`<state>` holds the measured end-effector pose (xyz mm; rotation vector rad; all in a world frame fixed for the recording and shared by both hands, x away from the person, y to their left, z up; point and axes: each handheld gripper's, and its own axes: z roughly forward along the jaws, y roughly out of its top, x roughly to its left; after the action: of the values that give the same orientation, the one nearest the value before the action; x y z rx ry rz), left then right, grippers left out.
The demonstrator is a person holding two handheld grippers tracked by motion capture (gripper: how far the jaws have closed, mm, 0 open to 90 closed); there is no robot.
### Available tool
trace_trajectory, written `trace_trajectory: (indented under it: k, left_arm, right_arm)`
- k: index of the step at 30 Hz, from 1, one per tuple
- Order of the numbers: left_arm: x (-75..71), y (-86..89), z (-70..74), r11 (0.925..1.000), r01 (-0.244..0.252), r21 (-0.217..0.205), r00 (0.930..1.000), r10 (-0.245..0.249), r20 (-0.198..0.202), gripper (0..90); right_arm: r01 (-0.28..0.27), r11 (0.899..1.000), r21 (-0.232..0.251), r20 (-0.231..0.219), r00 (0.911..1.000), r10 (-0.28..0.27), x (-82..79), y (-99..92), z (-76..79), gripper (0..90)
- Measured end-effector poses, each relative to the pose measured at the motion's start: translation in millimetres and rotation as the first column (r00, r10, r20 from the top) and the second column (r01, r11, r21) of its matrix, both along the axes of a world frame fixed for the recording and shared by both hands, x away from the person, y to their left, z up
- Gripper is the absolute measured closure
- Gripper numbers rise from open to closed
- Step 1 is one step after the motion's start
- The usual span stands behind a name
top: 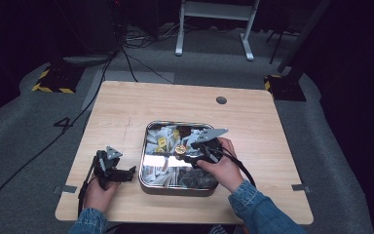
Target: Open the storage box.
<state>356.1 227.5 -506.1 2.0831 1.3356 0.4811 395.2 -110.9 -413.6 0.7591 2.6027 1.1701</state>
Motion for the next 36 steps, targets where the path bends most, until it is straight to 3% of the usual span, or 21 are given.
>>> trace_trajectory:
  k: [9, 12, 13, 15, 22, 32, 36]
  left_arm:
    - [1.0, -0.1, -0.1, 1.0000, 0.004, -0.002, 1.0000, -0.004, 0.001, 1.1]
    - [0.9, -0.1, -0.1, 1.0000, 0.004, -0.002, 1.0000, -0.004, 0.001, 1.1]
    - [0.9, -0.1, -0.1, 1.0000, 0.004, -0.002, 1.0000, -0.004, 0.001, 1.1]
    - [1.0, -0.1, -0.1, 1.0000, 0.005, -0.002, 1.0000, -0.005, 0.000, 1.1]
    - [1.3, -0.2, -0.1, 1.0000, 0.006, -0.002, 1.0000, -0.006, 0.001, 1.1]
    - [1.4, -0.1, 0.0, 1.0000, 0.007, -0.001, 1.0000, -0.007, 0.001, 1.1]
    - [1.7, 0.1, 0.1, 0.9999, 0.010, 0.000, 0.9999, -0.010, 0.000, 1.1]
  right_arm:
    - [0.018, 0.999, -0.033, -0.053, 0.9984, -0.020, 19.3, 24.7, -17.1, 48.9]
    - [0.015, 0.999, -0.041, -0.050, 0.9986, -0.017, 21.3, 27.6, -20.8, 55.0]
    - [0.013, 0.999, -0.047, -0.027, 0.9995, -0.014, 20.9, 29.0, -21.6, 57.8]
    - [0.006, 0.998, -0.060, 0.002, 1.0000, -0.006, 19.4, 31.1, -22.4, 58.3]
    - [0.019, 1.000, -0.024, 0.025, 0.9995, -0.019, 16.4, 28.5, -26.8, 58.6]
    - [0.038, 0.999, -0.019, 0.000, 0.9993, -0.038, 17.0, 29.2, -24.9, 58.8]
    - [0.037, 0.999, -0.039, 0.012, 0.9993, -0.037, 15.9, 31.0, -23.0, 58.9]
